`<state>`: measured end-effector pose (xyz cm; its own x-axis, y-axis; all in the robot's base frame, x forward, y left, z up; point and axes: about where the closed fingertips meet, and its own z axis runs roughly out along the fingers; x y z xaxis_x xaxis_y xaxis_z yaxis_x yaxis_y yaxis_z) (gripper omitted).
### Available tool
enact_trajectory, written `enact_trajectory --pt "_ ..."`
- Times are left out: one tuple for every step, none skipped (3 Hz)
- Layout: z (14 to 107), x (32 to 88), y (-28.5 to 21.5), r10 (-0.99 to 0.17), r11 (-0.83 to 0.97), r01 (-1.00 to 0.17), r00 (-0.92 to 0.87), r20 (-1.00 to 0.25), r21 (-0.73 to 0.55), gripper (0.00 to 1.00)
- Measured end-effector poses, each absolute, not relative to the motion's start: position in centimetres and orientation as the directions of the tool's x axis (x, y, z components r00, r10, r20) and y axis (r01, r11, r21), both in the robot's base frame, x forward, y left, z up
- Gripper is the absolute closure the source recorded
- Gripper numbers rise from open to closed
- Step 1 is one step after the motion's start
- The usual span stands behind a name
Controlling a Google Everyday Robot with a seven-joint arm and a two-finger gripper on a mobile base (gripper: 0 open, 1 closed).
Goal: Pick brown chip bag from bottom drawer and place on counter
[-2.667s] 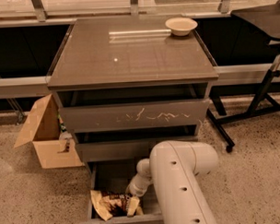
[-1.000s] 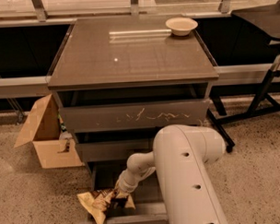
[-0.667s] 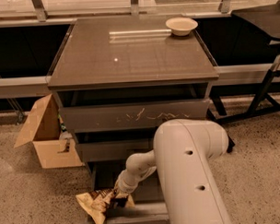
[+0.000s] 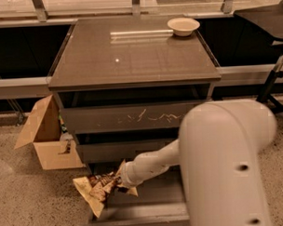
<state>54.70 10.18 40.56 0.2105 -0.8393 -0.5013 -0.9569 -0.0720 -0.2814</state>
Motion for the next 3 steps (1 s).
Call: enact_trajectory --pt "44.8 50.7 8.0 -0.816 -0.092 -0.936 0.267 -0.513 -0.340 1.00" --pt "45.0 50.4 7.4 -0.816 -0.073 -0.939 0.251 -0.521 -0.337 1.00" --pt "45.5 50.8 8.7 -0.790 -0.122 -0.926 0.308 -0.531 -0.356 1.00"
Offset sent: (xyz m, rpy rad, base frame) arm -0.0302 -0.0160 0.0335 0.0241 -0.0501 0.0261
